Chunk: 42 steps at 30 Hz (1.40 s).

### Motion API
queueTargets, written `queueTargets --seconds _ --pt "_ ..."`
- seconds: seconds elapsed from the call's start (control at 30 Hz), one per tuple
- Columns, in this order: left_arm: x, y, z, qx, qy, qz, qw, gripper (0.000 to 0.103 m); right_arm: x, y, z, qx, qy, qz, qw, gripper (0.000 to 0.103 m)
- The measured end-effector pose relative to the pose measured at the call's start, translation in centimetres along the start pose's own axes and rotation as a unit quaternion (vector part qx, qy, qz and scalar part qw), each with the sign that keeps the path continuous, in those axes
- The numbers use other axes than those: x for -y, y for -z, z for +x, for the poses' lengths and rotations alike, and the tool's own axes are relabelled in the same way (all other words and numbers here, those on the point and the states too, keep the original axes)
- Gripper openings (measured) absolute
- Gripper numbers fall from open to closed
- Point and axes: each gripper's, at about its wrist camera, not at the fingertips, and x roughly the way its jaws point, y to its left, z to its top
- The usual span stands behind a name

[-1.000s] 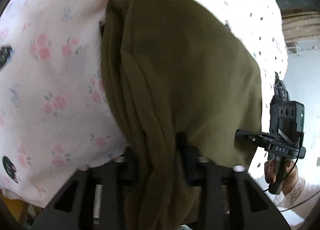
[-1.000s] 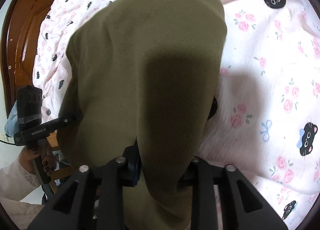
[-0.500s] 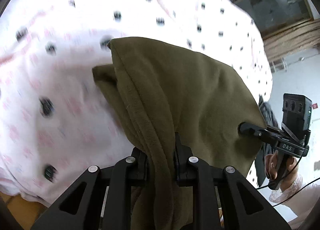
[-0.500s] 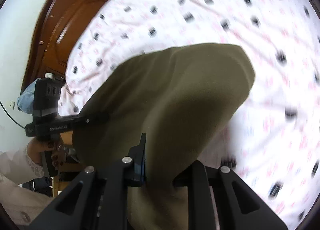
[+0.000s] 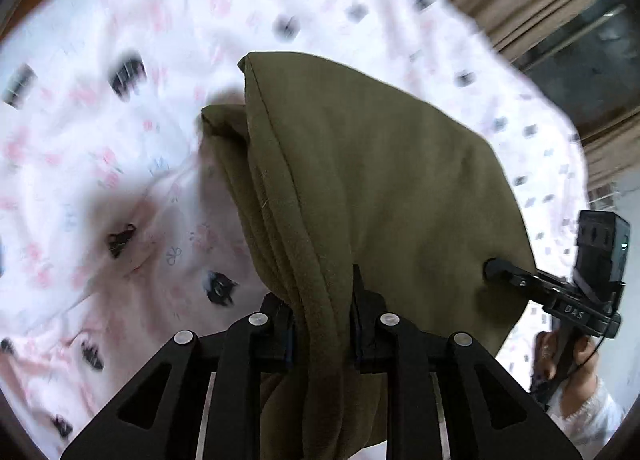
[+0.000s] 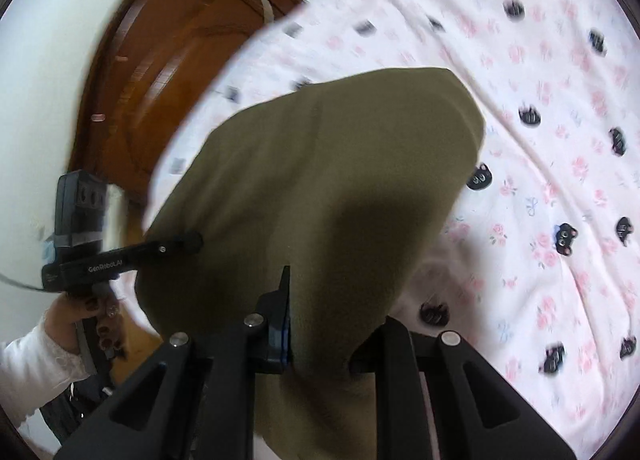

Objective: Fold clothes

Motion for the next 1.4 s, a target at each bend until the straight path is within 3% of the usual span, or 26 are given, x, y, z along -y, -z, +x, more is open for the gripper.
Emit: queueTargets --seconds 0.1,0.17,0.2,0.27,0.4,0.53,0.63,0.7,0.77,0.8,0.87,1.0,1.07,1.17,1.3,1.4 --pt "-1.9 0.3 5.5 -0.058 -0.032 -0.013 0.9977 0.027 2.7 -0.7 5.4 -0.072 0.065 0.03 0.995 0.024" --pt "-2.4 1.2 6.5 -0.049 -0.067 -0.011 0.9965 0.05 4.5 -0.2 7.1 -0.11 0.105 0.038 0.988 0.036" --pt "-2.6 1.5 6.3 -0.038 -0.075 -0.015 0.9964 0.059 4.7 0.1 6.9 -0.107 0.118 0.032 0.987 0.043" --pt "-3.4 2.6 5.5 -0.025 -0.076 -0.026 0.9965 0.06 5.1 0.7 6.4 -0.101 0.141 0.02 0.985 0.06" --pt "-4.7 5.2 2.6 -0.004 -0.102 -0.047 0.9937 0.062 4.5 2.1 4.6 -0.087 0.174 -0.01 0.981 0.063" --pt "-4.6 7.7 0.6 0.009 -0.148 -0.039 0.9882 0.062 0.9 4.2 1.6 -0.035 0.228 -0.078 0.97 0.063" --pt "-5.6 9.6 0.5 0.009 -0.151 -0.056 0.9869 0.062 -2.8 4.2 -0.1 0.018 0.203 -0.116 0.972 0.064" --pt "-6.3 10.3 -0.1 0.021 -0.127 -0.089 0.9876 0.057 -4.9 4.4 -0.1 0.028 0.174 -0.128 0.976 0.064" --pt "-5.7 10.6 -2.1 0.063 -0.092 -0.088 0.9899 0.055 -6.5 5.0 -0.1 0.027 0.125 -0.134 0.983 0.064" --pt "-5.3 10.8 -3.2 0.086 -0.074 -0.084 0.99 0.055 -6.5 5.3 -0.1 0.019 0.104 -0.134 0.985 0.064" --pt "-4.6 11.3 -3.9 0.092 -0.042 -0.079 0.9918 0.055 -6.3 6.7 0.3 -0.009 0.063 -0.133 0.989 0.064" --pt "-2.6 11.8 -2.6 0.049 0.012 -0.068 0.9964 0.055 -4.9 7.8 5.5 -0.078 0.092 -0.12 0.985 0.063" --pt "-0.9 11.4 -0.8 0.023 -0.008 -0.038 0.999 0.055 -2.8 7.8 8.1 -0.108 0.109 -0.091 0.984 0.062" --pt "-2.4 10.8 3.9 -0.032 -0.101 -0.04 0.9936 0.056 0.6 7.5 10.6 -0.129 0.102 -0.039 0.986 0.06" --pt "-5.8 10.6 6.3 -0.053 -0.084 -0.105 0.9895 0.059 0.8 7.3 10.8 -0.135 0.1 -0.04 0.985 0.06" --pt "-3.6 10.0 4.3 -0.041 -0.108 -0.1 0.9883 0.053 -0.3 7.7 9.3 -0.126 0.096 -0.059 0.986 0.06"
